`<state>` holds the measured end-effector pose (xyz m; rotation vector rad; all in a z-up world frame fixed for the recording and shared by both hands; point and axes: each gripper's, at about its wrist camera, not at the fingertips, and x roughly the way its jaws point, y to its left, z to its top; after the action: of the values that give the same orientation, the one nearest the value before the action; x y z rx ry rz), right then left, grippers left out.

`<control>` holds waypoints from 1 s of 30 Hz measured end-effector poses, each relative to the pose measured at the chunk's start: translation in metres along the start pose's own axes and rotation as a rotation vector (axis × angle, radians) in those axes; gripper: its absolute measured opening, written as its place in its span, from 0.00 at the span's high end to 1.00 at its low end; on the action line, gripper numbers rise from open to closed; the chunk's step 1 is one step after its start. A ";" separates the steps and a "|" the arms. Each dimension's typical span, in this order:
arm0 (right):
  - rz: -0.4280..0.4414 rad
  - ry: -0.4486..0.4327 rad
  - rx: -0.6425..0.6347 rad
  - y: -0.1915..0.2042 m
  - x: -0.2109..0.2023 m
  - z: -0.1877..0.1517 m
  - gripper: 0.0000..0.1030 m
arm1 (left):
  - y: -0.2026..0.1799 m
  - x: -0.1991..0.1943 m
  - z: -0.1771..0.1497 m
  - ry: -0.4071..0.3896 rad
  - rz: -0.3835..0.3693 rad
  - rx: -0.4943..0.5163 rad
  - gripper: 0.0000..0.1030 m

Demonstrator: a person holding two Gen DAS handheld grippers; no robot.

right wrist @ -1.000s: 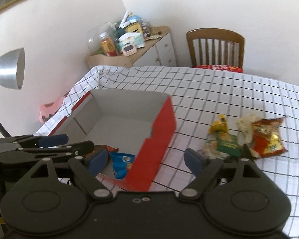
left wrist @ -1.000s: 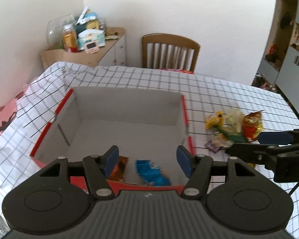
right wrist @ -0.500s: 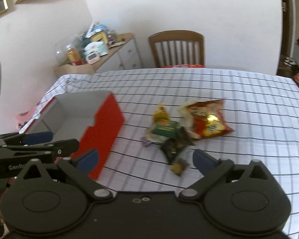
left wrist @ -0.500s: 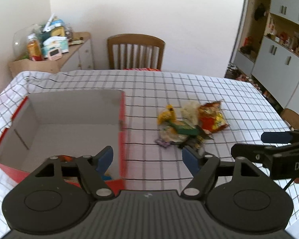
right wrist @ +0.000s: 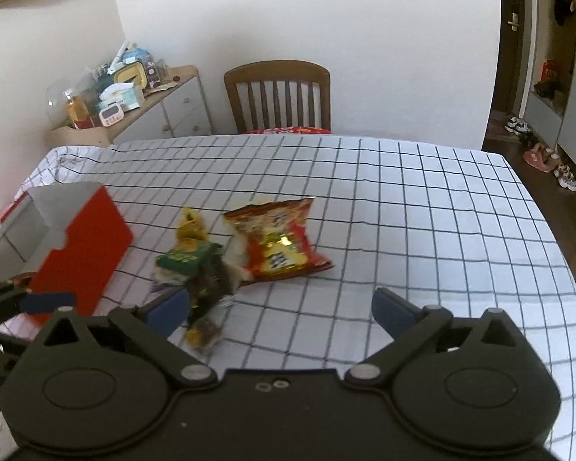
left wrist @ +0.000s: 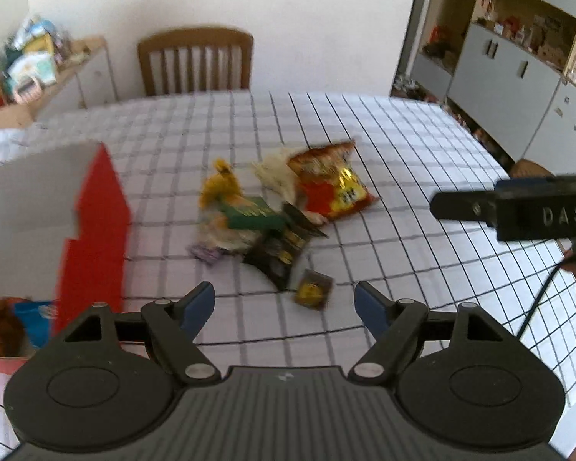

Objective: Organize snacks
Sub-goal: 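Move both tools back to the snack pile, then grasp the round wrapped cake with the left tool while the right tool grasps the red-yellow chip bag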

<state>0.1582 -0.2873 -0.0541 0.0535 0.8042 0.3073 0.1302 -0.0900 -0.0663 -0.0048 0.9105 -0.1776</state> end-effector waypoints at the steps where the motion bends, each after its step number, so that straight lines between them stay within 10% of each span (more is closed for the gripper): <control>1: 0.002 0.003 -0.003 -0.004 0.005 0.002 0.01 | -0.002 0.006 0.002 0.014 -0.006 -0.005 0.23; 18: 0.063 0.109 -0.153 -0.010 0.106 0.031 0.17 | -0.014 0.081 0.016 0.141 -0.023 -0.017 0.24; 30: 0.085 0.117 -0.212 0.001 0.138 0.036 0.42 | -0.020 0.108 0.017 0.185 -0.027 0.031 0.66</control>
<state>0.2736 -0.2432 -0.1259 -0.1303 0.8829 0.4782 0.2052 -0.1273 -0.1396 0.0287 1.0925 -0.2200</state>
